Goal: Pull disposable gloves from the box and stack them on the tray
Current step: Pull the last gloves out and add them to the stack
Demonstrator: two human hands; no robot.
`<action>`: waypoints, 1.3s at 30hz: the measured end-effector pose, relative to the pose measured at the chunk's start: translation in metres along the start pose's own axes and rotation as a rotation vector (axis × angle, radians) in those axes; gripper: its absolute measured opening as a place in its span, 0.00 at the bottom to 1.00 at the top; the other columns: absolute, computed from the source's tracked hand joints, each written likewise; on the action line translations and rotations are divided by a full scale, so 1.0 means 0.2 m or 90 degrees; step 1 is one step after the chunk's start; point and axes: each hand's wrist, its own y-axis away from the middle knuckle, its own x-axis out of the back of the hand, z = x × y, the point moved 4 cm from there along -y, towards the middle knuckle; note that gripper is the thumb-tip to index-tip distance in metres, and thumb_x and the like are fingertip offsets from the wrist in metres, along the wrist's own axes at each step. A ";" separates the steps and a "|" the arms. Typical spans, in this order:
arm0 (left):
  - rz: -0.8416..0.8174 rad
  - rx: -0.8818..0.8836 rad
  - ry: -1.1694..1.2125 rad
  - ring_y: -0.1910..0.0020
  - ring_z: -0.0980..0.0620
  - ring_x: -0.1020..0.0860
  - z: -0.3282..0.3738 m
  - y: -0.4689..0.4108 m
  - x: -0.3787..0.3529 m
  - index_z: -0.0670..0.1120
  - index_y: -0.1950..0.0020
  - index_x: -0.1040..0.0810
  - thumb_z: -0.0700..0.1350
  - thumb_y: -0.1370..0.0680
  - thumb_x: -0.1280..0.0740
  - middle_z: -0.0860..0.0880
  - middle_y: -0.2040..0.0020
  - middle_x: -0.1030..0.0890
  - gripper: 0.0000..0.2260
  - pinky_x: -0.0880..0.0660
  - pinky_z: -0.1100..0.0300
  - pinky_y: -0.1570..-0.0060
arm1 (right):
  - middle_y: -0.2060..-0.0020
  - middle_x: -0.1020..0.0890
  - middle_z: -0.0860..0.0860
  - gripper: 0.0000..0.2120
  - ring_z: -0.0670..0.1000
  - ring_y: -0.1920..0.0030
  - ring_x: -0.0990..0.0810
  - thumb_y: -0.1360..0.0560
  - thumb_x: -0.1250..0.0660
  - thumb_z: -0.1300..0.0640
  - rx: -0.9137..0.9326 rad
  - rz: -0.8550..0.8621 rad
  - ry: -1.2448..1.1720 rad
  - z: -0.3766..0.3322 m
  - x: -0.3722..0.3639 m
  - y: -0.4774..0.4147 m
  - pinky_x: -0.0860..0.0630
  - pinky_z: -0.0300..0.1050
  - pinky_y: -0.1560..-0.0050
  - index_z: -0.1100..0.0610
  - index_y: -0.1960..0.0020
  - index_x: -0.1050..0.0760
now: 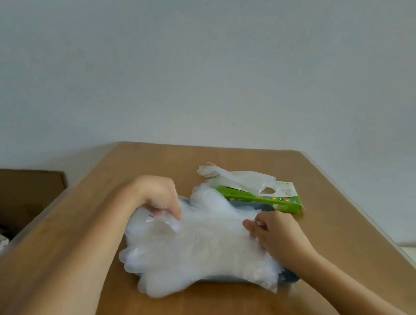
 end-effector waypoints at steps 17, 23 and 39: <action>0.380 -0.387 -0.094 0.56 0.53 0.23 0.37 0.36 -0.41 0.48 0.52 0.22 0.48 0.20 0.39 0.52 0.54 0.20 0.07 0.29 0.61 0.56 | 0.71 0.25 0.44 0.18 0.45 0.70 0.27 0.19 0.41 0.51 -0.012 0.039 -0.038 0.03 -0.02 -0.03 0.31 0.41 0.67 0.61 0.59 0.23; 0.308 -0.436 -0.081 0.47 0.55 0.23 0.22 0.30 -0.53 0.49 0.43 0.18 0.48 0.19 0.40 0.53 0.46 0.19 0.12 0.29 0.62 0.43 | 0.56 0.30 0.44 0.15 0.47 0.56 0.31 0.28 0.31 0.41 0.151 0.113 0.191 -0.02 0.03 0.01 0.34 0.42 0.60 0.51 0.52 0.27; 0.258 -0.426 0.001 0.42 0.62 0.26 0.18 0.27 -0.49 0.53 0.38 0.21 0.50 0.21 0.34 0.57 0.39 0.22 0.12 0.34 0.76 0.41 | 0.43 0.32 0.52 0.21 0.53 0.44 0.36 0.19 0.49 0.42 0.309 -0.049 0.350 -0.16 -0.07 -0.28 0.35 0.47 0.40 0.41 0.26 0.38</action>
